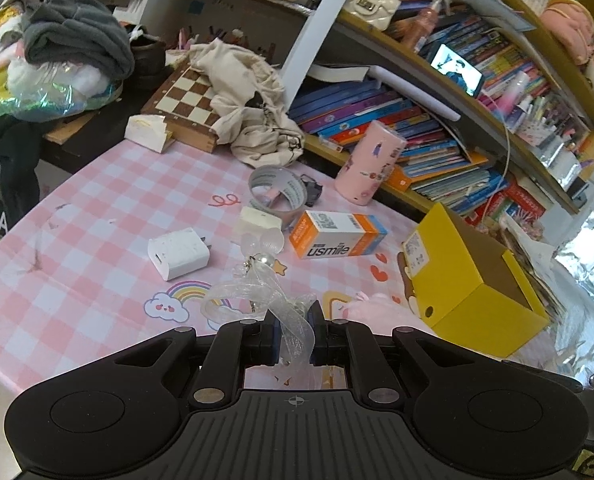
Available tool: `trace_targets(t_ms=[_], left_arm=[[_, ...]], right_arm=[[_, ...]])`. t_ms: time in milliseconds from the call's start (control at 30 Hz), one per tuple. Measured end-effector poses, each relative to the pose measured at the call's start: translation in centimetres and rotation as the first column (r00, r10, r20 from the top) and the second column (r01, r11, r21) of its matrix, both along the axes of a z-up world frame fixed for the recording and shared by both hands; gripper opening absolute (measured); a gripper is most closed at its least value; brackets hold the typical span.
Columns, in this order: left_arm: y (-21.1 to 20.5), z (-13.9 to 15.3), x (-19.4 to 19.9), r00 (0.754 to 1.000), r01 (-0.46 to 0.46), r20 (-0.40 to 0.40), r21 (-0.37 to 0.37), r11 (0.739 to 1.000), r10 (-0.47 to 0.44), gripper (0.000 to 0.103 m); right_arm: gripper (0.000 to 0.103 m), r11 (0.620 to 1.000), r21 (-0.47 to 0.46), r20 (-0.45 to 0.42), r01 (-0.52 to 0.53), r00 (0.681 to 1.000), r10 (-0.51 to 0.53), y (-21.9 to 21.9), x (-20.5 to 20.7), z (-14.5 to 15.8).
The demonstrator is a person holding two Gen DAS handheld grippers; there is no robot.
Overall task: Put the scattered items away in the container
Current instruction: 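Lift the pearl bag with the left tool while the right tool carries the plush pig toward the yellow box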
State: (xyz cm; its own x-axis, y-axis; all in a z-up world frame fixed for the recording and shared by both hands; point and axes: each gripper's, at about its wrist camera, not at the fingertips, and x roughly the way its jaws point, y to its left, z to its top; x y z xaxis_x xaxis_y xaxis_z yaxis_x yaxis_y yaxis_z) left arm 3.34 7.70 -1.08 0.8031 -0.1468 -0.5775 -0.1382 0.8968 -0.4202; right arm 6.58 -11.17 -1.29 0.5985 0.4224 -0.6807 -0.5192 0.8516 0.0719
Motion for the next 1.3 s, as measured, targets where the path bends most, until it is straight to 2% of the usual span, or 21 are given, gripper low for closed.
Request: trace_targets(t_ms=[800,1300], left_arm=[[0.8,0.4,-2.4,0.999,0.035,0.029,0.021,0.999,-0.035,0.011],[-0.6,0.3,-1.1,0.996,0.086,0.032,0.019,0.996,-0.087,0.011]], right_arm=[[0.061,0.999,-0.006,0.009,0.037,0.999,-0.037,0.6,-3.1,0.0],[0.061,0.997,-0.007,0.033,0.079,0.996,-0.079,-0.9,-3.3,0.4]])
